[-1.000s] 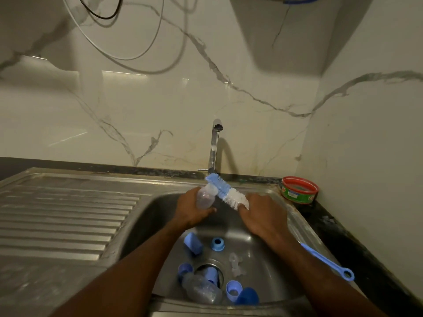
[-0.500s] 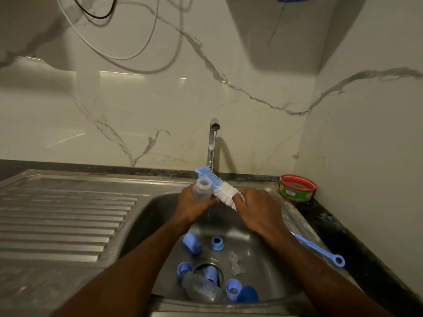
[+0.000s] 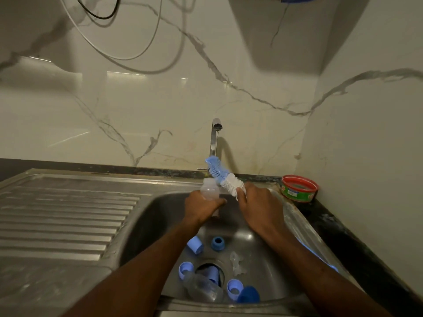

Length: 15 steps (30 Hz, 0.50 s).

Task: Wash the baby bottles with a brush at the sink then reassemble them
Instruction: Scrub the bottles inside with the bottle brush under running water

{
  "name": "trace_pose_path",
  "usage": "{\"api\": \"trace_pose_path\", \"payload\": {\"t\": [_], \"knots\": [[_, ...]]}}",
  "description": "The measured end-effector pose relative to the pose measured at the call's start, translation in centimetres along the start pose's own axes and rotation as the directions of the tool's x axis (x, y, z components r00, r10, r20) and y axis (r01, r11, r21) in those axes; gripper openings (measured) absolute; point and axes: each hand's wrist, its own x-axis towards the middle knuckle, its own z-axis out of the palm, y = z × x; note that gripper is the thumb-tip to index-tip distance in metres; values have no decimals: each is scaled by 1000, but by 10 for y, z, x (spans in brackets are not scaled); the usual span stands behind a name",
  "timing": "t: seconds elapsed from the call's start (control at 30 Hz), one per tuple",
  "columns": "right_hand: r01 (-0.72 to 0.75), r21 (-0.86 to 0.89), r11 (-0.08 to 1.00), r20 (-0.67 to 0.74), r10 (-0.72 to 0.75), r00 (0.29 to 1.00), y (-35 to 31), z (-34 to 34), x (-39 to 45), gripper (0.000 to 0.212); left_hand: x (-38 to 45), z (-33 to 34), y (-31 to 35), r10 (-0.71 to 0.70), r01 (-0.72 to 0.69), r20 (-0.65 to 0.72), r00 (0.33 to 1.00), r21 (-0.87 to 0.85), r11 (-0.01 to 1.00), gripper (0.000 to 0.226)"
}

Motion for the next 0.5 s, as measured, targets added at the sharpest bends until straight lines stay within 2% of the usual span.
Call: {"api": "trace_pose_path", "payload": {"t": [0.1, 0.17, 0.27, 0.37, 0.5], "knots": [[117, -99, 988, 6, -117, 993, 0, -3, -2, 28, 2, -7, 1, -135, 142, 51, 989, -169, 975, 24], [188, -132, 973, 44, -184, 982, -3, -4, -1, 27, 3, -11, 3, -135, 158, 123, 983, -203, 966, 23], [246, -73, 967, 129, -235, 963, -8, -10, 3, 28, 4, -8, 3, -36, 49, 212, 976, -55, 997, 22], [269, -49, 962, 148, -260, 954, -7, -7, 5, 28, 7, -10, 2, 57, -77, 203, 978, 88, 993, 32], [241, -32, 970, 120, -235, 964, 1, 6, 8, 28, 10, -18, -6, 47, -95, 249, 967, 181, 979, 53]]}}
